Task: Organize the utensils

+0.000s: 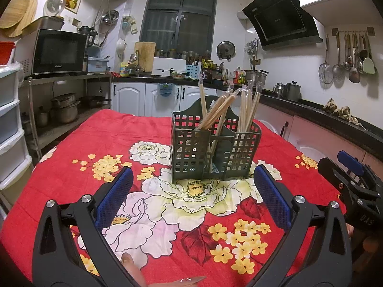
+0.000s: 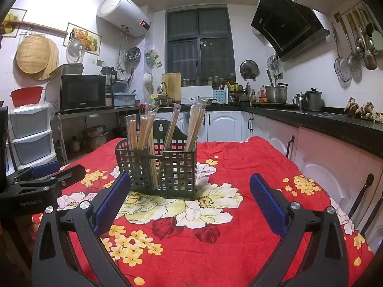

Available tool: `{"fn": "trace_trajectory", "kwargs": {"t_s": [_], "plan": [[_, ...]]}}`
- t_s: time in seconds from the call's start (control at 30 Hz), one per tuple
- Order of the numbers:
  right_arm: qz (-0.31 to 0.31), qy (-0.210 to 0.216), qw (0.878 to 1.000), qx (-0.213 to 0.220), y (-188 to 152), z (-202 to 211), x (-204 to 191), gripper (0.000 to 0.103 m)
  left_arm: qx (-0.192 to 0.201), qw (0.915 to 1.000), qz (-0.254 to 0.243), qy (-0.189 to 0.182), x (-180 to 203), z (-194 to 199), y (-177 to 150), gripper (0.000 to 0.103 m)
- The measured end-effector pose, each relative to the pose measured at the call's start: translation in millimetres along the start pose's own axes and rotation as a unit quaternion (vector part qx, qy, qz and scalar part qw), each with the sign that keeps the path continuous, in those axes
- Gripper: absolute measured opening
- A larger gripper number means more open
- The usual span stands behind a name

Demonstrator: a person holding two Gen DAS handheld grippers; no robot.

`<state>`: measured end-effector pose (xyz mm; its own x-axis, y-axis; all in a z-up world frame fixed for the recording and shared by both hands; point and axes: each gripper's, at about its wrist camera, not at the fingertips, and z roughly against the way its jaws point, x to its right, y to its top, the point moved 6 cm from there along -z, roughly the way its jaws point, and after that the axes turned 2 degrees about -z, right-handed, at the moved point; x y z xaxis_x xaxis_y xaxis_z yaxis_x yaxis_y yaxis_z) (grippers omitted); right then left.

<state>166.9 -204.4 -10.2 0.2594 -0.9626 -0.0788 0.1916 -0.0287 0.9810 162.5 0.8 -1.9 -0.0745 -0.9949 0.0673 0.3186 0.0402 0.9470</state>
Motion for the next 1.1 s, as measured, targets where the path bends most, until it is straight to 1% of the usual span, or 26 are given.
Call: {"fn": "trace_trajectory", "kwargs": {"t_s": [0.37,0.47,0.67,0.83,0.97,1.07,1.1], "plan": [[0.000,0.000,1.000,-0.002,-0.5,-0.2,0.1,0.097,-0.004,1.0000,0.000,0.000,0.4,-0.5,-0.6,0.093],[0.000,0.000,1.000,-0.002,-0.7,-0.4,-0.2,0.097,-0.009,1.0000,0.002,-0.003,0.1,-1.3,-0.9,0.093],[0.001,0.000,1.000,-0.002,-0.2,-0.6,0.9,0.097,-0.006,0.9999,0.004,-0.007,-1.0,-1.2,0.3,0.093],[-0.003,-0.007,1.000,-0.004,-2.7,-0.4,2.5,0.097,-0.013,0.9998,0.009,-0.013,-3.3,-3.9,-0.8,0.093],[-0.017,-0.023,0.999,-0.021,-3.6,-3.5,10.1,0.097,-0.024,0.9996,0.013,-0.004,-9.4,-6.5,-0.7,0.093],[-0.036,-0.048,0.997,-0.042,-1.0,-9.5,27.7,0.097,-0.042,0.9988,0.024,0.000,-23.9,-8.5,4.2,0.093],[-0.041,-0.064,0.996,-0.050,1.1,-12.4,38.1,0.097,-0.051,0.9982,0.032,0.002,-33.1,-9.8,7.9,0.093]]}}
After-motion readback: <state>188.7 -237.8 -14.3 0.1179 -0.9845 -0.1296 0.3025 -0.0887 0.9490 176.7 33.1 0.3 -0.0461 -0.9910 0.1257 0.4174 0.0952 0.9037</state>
